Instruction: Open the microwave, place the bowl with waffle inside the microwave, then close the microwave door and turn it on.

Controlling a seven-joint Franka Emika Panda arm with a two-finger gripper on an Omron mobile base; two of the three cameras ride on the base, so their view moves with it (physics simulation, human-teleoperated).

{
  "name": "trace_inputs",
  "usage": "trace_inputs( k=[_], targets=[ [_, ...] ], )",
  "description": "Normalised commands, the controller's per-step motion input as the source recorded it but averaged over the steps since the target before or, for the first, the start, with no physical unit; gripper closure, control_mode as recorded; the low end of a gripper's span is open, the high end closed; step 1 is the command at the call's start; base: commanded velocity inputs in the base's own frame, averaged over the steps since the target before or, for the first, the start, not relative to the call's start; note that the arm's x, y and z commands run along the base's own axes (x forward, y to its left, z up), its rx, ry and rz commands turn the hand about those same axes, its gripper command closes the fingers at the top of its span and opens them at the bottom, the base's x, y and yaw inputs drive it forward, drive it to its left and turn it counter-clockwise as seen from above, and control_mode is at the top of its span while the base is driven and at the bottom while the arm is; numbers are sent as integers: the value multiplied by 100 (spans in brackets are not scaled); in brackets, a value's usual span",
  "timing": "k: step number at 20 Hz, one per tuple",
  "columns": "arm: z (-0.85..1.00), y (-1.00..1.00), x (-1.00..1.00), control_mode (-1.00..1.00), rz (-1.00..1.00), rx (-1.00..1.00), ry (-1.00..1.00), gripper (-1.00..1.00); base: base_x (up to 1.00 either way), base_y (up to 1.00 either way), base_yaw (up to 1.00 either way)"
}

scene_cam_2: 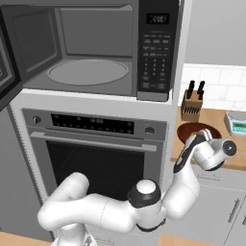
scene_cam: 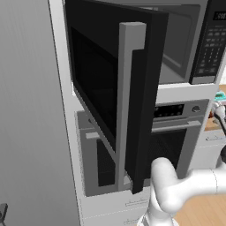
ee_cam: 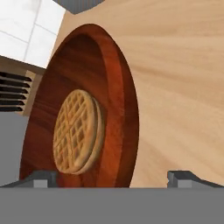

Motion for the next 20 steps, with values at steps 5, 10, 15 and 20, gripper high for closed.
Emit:
trace_inputs(
  k=[5,10,15,20],
  targets=[
    [-18,-38,44,-100,0,-4,4,-100,0,0,0],
    [-15,-21,22,-100,0,0,0,100,0,0,0],
    [-23,-65,-1,-100,6,1,0,100,0,0,0],
    [-18,-39,0,-100,19,7,-5,100,0,0,0]
  ],
)
